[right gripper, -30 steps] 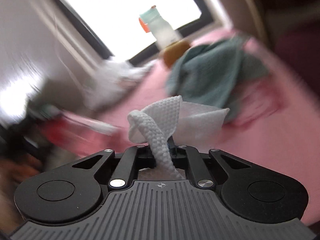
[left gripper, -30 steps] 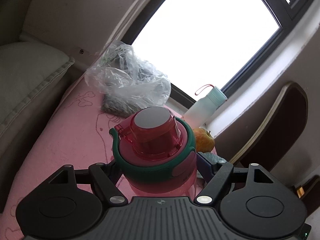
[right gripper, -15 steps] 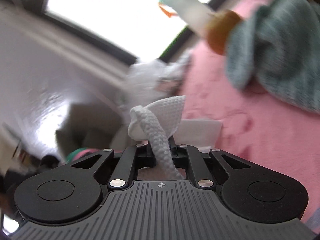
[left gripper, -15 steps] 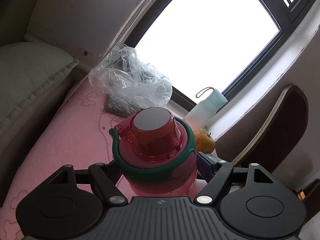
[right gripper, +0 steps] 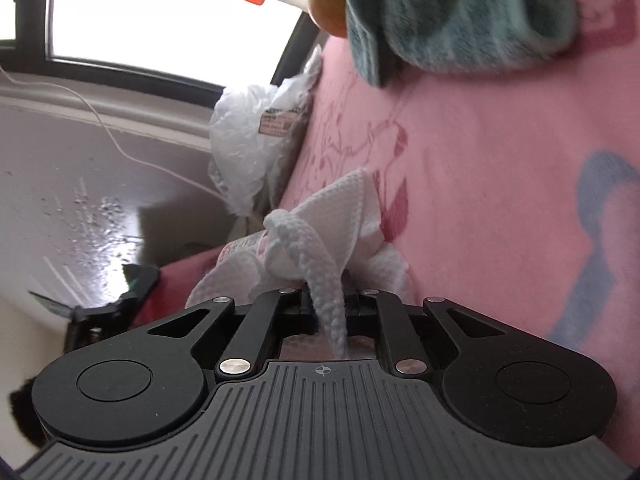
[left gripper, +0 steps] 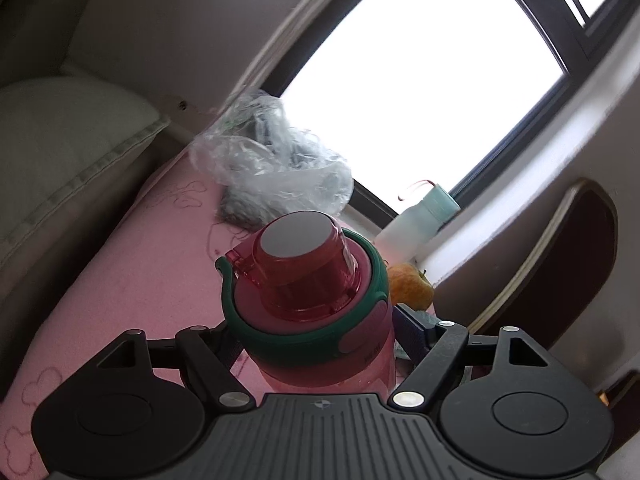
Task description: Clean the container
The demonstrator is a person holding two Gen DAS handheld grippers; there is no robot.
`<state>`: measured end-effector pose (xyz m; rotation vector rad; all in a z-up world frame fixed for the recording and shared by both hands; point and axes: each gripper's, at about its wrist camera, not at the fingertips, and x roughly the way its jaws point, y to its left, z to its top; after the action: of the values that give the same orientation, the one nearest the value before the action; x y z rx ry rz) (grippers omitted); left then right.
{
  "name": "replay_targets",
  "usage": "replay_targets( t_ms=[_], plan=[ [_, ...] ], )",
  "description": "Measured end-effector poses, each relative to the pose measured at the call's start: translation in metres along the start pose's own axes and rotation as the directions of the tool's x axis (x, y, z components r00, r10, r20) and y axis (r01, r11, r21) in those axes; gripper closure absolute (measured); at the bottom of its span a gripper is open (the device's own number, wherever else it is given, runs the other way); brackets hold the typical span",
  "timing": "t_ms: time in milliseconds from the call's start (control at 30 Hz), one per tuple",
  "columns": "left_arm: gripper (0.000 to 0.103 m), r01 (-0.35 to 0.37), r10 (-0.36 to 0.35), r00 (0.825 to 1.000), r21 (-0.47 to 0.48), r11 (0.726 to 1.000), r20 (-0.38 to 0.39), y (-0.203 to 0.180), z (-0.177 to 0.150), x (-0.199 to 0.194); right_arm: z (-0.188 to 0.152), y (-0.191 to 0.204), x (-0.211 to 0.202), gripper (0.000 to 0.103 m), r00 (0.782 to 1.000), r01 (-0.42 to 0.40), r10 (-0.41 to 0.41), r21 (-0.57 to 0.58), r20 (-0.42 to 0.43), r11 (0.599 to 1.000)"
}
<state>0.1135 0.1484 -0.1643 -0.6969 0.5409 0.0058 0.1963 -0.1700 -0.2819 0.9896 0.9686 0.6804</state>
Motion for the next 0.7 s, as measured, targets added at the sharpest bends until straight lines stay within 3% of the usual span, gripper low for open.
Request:
replay_targets(
  t_ms=[267, 400, 500, 600, 700],
  plan=[
    [0.026, 0.004, -0.004, 1.0, 0.055, 0.998, 0.002, -0.008, -0.002, -0.002, -0.013, 0.021, -0.014, 0.089, 0.97, -0.085, 0.052, -0.128, -0.238, 0.988],
    [0.026, 0.002, -0.003, 1.0, 0.064, 0.998, 0.006, -0.01, -0.003, -0.003, 0.01, 0.039, -0.035, 0.088, 0.997, -0.059, 0.049, -0.181, -0.06, 0.982],
    [0.026, -0.007, 0.007, 1.0, 0.061, 0.998, 0.011, -0.011, -0.004, -0.003, 0.03, 0.028, -0.039, 0.087, 0.99, -0.01, 0.019, -0.063, 0.141, 0.998],
    [0.026, -0.016, 0.016, 1.0, 0.07, 0.997, 0.011, -0.015, -0.004, -0.004, 0.035, 0.006, -0.015, 0.087, 0.989, -0.078, 0.065, 0.096, 0.136, 0.992],
    [0.026, -0.018, 0.017, 1.0, 0.094, 0.995, 0.014, -0.019, -0.005, -0.006, 0.024, -0.002, 0.005, 0.087, 0.989, -0.13, 0.117, 0.153, 0.092, 0.98]
  ],
)
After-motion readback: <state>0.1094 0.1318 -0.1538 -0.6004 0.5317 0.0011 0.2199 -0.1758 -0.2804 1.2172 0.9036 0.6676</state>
